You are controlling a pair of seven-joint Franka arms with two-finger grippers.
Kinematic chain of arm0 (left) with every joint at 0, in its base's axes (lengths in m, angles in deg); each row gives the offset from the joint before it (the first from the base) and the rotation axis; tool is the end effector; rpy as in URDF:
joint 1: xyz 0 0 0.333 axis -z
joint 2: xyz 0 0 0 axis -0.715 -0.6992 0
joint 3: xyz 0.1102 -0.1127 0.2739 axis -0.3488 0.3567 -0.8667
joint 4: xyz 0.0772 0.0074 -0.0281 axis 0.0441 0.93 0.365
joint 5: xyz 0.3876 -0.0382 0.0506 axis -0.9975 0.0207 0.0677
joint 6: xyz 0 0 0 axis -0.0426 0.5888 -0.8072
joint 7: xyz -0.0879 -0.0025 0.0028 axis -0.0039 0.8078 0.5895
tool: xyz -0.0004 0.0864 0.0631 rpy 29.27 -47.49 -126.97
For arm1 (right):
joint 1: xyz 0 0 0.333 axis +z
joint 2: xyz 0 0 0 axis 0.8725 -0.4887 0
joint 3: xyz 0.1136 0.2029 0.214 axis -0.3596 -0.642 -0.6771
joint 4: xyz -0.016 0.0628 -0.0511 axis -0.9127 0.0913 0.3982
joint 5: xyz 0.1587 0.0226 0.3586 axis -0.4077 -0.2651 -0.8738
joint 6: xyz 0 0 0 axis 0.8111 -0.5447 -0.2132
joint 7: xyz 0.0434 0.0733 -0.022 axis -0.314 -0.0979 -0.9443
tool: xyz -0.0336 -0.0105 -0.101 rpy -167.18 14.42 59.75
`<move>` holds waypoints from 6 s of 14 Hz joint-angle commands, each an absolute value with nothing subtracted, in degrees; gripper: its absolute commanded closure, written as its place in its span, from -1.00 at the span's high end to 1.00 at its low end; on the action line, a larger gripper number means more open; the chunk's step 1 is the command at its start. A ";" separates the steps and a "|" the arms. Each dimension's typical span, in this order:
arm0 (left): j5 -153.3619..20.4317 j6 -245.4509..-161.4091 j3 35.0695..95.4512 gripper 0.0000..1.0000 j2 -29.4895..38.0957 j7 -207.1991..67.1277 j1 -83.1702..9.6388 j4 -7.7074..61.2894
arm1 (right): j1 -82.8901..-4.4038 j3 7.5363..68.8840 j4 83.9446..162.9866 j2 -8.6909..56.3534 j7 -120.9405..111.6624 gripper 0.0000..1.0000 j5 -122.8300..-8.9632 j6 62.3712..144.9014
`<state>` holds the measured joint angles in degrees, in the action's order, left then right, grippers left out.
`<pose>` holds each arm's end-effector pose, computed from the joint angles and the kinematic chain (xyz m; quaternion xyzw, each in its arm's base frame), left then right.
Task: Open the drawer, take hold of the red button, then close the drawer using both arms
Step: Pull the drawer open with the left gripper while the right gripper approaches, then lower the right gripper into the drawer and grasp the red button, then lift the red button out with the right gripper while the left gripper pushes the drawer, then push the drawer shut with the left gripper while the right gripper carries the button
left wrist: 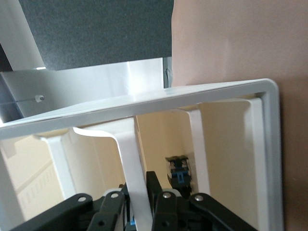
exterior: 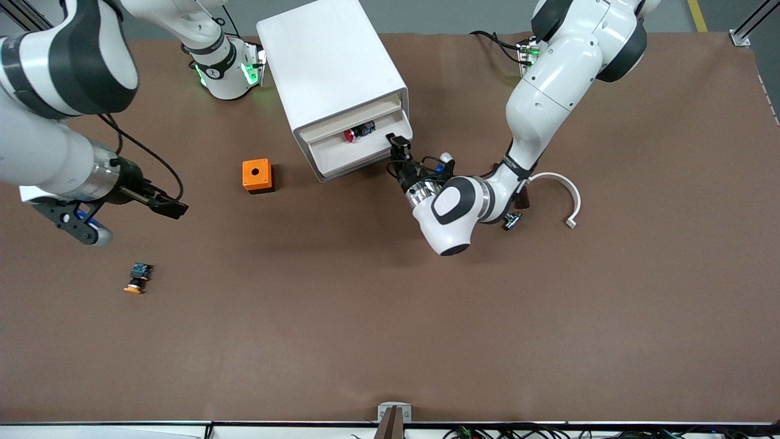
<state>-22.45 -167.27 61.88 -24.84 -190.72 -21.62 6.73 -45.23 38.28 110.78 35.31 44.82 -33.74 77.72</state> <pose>0.4679 -0.4575 0.1733 -0.4467 -0.6125 0.5723 0.3127 0.5975 0.1199 0.5337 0.9513 -0.2973 -0.0815 0.0064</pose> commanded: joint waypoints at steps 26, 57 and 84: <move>-18.07 -168.62 57.92 0.99 -25.97 -182.51 -31.75 1.79 | -7.58 38.74 120.41 25.06 92.59 1.00 -34.50 102.97; -68.40 -199.29 58.10 0.99 -0.84 -116.05 -23.76 13.55 | -7.03 39.00 120.70 24.00 95.15 -1.00 -34.41 105.27; -74.75 -203.86 60.82 0.99 -4.00 -134.25 -12.25 15.32 | -59.33 39.09 136.75 24.18 -1.88 -0.99 -30.81 124.12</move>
